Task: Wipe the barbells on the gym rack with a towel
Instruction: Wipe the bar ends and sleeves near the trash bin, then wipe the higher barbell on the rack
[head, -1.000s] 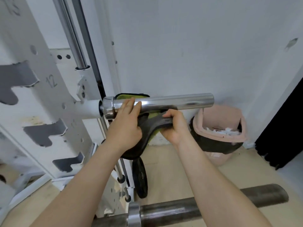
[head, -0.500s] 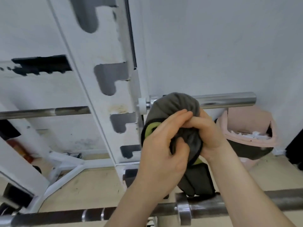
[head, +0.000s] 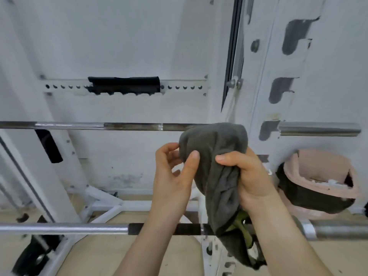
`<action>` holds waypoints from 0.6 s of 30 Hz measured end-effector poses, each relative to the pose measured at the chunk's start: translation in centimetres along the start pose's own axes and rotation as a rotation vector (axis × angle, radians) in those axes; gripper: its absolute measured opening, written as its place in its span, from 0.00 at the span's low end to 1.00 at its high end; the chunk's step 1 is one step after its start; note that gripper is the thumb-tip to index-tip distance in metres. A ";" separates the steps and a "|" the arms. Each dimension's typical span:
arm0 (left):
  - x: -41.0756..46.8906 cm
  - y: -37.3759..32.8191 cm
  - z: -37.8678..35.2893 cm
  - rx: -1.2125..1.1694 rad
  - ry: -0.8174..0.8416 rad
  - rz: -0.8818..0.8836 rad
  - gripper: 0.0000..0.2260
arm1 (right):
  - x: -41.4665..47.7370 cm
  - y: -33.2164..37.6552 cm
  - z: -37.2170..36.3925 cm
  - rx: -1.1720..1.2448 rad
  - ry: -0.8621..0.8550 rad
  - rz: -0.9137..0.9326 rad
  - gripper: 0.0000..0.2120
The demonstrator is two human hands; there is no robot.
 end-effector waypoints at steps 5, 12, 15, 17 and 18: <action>0.3 1.2 7.3 -0.112 0.100 0.269 0.20 | 3.3 -2.1 -3.5 -0.302 0.122 -0.184 0.14; 2.9 1.5 11.1 -0.655 0.278 0.436 0.19 | 10.0 -1.7 -5.9 -0.585 0.204 -0.383 0.18; 6.1 1.5 13.4 -0.591 0.168 0.246 0.14 | 13.6 -0.4 -5.9 -0.889 0.162 -0.438 0.20; 8.5 1.3 15.2 -0.518 0.066 0.140 0.14 | 15.6 0.8 -4.8 -1.060 0.110 -0.444 0.21; 9.7 1.2 15.9 -0.471 0.030 0.104 0.15 | 16.4 1.6 -3.9 -1.104 0.070 -0.420 0.22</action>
Point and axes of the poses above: each hand's wrist, its own x-axis towards the middle knuckle, its own z-axis out of the back of the hand, y = z × x, the point moved 2 cm from there along x, towards the middle knuckle, and after that the axes turned 14 degrees about y, right-handed, at the moved point
